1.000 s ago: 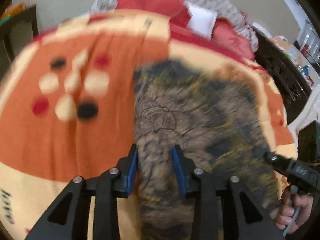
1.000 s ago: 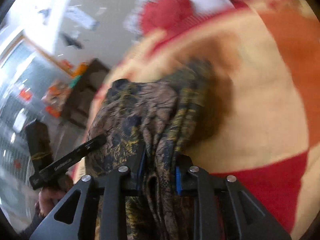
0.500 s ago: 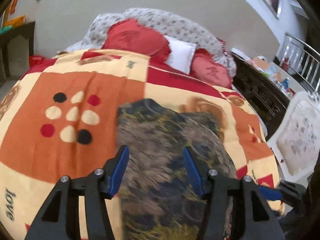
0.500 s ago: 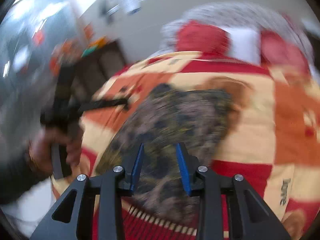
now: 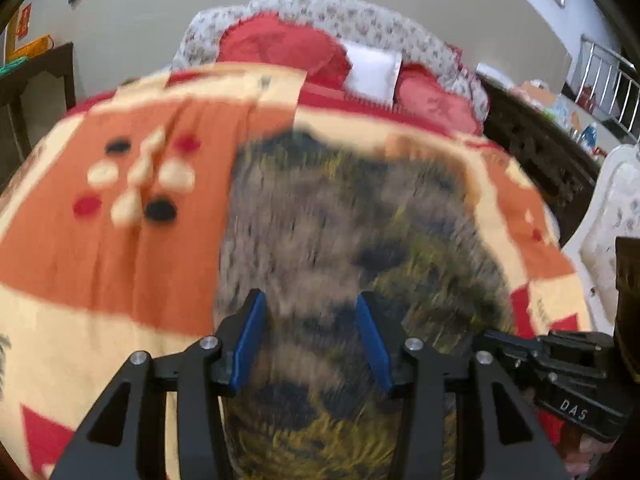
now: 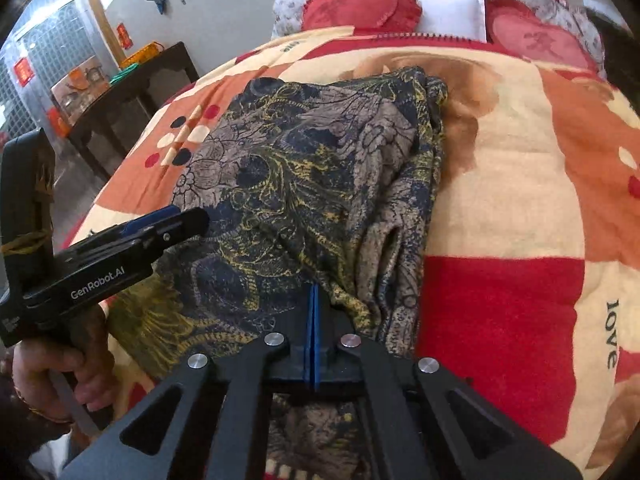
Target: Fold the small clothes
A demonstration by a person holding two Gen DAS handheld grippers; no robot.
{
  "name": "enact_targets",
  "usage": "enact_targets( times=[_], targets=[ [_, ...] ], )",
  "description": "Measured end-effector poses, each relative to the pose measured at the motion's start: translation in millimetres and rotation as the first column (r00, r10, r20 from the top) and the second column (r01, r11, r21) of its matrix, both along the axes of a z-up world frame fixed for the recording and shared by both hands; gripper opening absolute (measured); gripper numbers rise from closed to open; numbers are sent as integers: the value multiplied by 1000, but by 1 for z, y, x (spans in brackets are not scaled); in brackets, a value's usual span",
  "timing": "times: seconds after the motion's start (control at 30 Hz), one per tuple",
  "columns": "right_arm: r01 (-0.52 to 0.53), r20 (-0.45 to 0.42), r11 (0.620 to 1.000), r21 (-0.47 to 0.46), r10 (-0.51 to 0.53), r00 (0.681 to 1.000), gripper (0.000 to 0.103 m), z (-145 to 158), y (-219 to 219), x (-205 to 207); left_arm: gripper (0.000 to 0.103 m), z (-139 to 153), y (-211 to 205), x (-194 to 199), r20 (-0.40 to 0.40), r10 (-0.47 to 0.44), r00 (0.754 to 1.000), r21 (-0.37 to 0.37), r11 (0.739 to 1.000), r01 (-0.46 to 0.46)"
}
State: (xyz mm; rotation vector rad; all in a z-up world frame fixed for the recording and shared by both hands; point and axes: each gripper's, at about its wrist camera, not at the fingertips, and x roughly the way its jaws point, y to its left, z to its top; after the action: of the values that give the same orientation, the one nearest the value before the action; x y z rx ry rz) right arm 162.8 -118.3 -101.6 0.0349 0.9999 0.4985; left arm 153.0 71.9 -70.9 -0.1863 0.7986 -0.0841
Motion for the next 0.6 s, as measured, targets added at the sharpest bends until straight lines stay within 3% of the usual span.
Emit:
enact_targets(
  times=[0.1,0.2,0.4,0.47,0.53,0.6],
  targets=[
    [32,118,999,-18,-29,993,0,35,8,13,63,27,5,25,51,44,998,14,999,-44],
    [152,122,987,-54,-145,982,0,45,16,49,68,32,5,72,23,78,997,21,997,-79],
    [267,109,959,-98,-257,960,2,18,36,108,69,-14,13,125,-93,175,980,7,985,-175],
    [264,77,958,-117,-256,964,2,-4,36,119,88,-35,18,131,-126,192,973,-6,981,-195],
    [254,107,962,-96,-244,964,1,-13,34,118,95,-50,28,135,-159,198,967,-77,974,-212],
    [254,119,965,-68,-245,962,1,-17,31,116,98,-54,31,136,-150,192,970,-94,974,-208]
  ],
)
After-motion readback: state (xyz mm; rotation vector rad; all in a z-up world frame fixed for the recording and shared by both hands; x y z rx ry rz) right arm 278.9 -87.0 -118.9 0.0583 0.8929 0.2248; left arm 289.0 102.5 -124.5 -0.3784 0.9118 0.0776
